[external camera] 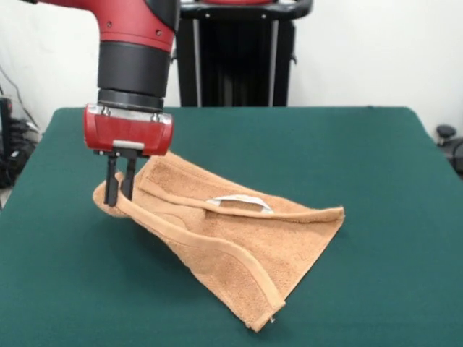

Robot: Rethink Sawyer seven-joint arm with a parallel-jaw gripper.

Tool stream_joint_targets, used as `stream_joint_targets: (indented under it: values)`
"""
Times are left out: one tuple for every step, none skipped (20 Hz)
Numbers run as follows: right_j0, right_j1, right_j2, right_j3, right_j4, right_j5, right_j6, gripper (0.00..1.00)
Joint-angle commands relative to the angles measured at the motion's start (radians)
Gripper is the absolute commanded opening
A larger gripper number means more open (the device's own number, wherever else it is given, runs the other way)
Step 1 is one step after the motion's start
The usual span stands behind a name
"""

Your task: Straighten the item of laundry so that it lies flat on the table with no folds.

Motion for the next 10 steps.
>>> stream_joint_targets:
  values:
    - [-0.015,0.047,0.172,0.029,-0.014,0.157,-0.017,0.00]
    - [-0.024,0.052,0.181,0.033,-0.007,0.162,-0.012,0.00]
    - [-0.033,0.056,0.183,0.033,-0.003,0.167,-0.010,0.00]
    - [-0.041,0.060,0.185,0.033,0.000,0.173,-0.008,0.00]
    - [-0.016,0.056,0.138,0.014,-0.002,0.193,-0.002,0.00]
    - [-0.010,0.045,0.117,0.009,-0.003,0.210,-0.003,0.00]
    - [-0.003,0.034,0.097,0.005,-0.004,0.226,-0.004,0.00]
    - [-0.027,0.018,0.117,0.021,0.001,0.244,-0.018,0.00]
    - [-0.048,0.003,0.135,0.037,0.006,0.259,-0.030,0.00]
    - [-0.063,-0.008,0.143,0.044,0.007,0.273,-0.041,0.00]
